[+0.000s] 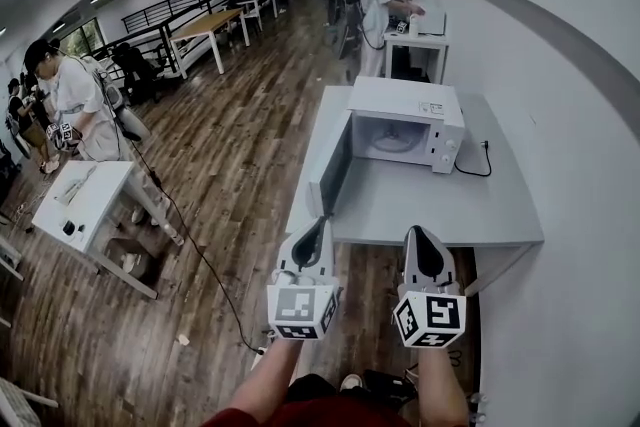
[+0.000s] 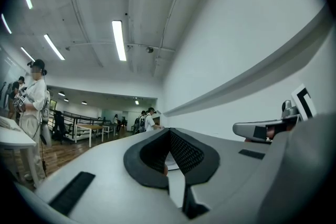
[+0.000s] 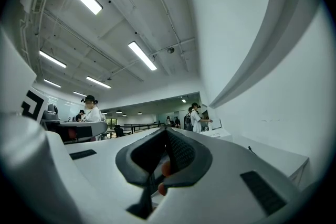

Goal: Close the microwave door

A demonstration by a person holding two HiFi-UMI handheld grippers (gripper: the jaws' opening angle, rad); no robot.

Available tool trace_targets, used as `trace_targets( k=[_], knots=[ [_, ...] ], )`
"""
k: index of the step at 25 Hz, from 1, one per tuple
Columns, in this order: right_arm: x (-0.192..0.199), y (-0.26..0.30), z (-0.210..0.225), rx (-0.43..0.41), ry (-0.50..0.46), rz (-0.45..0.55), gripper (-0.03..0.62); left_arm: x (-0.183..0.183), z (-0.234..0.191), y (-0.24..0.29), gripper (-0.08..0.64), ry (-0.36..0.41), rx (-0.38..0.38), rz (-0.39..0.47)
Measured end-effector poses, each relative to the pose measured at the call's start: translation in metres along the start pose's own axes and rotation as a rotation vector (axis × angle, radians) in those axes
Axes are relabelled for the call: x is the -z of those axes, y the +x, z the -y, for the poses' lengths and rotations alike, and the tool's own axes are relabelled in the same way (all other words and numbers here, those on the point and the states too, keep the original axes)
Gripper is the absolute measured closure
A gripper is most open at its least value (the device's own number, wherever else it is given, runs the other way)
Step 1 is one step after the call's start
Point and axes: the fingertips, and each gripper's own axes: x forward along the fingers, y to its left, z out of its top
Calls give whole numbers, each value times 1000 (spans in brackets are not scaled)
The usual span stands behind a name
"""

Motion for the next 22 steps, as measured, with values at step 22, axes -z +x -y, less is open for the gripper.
trace_targets(
  k=[22],
  knots=[
    [99, 166, -32, -46, -14, -156, 568, 115, -119, 112, 531, 24, 52, -113]
  ],
)
